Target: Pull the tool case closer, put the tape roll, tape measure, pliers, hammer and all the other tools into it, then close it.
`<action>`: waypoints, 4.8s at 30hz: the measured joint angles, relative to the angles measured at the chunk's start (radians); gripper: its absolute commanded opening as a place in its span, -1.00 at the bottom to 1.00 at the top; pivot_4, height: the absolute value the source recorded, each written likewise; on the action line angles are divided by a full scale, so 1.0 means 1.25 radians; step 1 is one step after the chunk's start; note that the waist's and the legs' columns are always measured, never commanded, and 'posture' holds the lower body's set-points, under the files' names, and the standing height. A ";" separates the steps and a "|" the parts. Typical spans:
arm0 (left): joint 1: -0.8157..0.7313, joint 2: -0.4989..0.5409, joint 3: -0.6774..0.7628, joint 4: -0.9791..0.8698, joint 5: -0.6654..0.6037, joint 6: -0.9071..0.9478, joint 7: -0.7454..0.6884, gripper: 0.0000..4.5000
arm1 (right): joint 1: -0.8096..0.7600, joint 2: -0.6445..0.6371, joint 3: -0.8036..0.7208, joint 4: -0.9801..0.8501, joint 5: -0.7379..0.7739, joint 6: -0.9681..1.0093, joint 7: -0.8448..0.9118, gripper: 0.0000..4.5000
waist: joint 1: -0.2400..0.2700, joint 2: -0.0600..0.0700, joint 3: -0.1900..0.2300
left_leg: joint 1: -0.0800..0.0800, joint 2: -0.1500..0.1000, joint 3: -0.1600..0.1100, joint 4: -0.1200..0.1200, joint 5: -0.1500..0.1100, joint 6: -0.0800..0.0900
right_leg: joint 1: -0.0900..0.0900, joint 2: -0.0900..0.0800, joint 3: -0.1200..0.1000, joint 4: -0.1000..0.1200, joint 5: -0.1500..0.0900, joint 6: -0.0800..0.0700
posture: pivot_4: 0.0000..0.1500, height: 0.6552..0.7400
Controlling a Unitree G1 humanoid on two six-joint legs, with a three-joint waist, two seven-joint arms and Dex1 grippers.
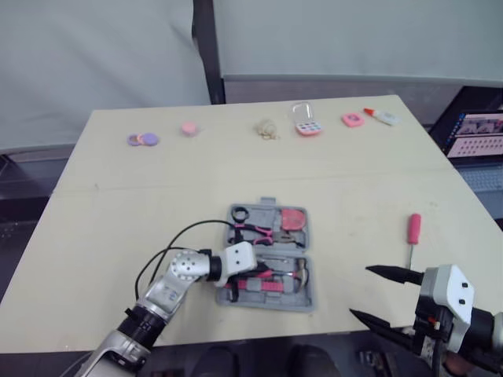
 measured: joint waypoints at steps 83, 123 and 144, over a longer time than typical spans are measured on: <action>0.529 0.161 0.647 -0.306 -0.552 -0.013 -0.380 0.97 | -0.642 -0.029 -0.054 0.300 0.104 0.778 -0.521 1.00 | -0.039 -0.003 0.032 | -0.009 0.004 0.004 0.000 0.000 -0.003 | -0.019 0.001 -0.001 0.005 -0.003 -0.005 | 1.00 1.00; 0.600 0.131 0.624 -0.444 -0.536 -0.023 -0.237 0.97 | -1.033 0.176 0.104 0.948 -0.236 0.648 -0.733 1.00 | -0.049 -0.001 0.032 | -0.019 0.002 0.017 0.001 0.002 -0.004 | -0.032 0.001 0.000 0.011 -0.002 -0.003 | 1.00 1.00; 0.614 0.133 0.624 -0.476 -0.536 -0.007 -0.202 1.00 | -1.044 0.181 0.103 0.958 -0.248 0.663 -0.735 -0.75 | -0.049 -0.001 0.032 | -0.019 0.002 0.017 0.001 0.002 -0.004 | -0.032 0.001 0.000 0.011 -0.002 -0.003 | 1.00 1.00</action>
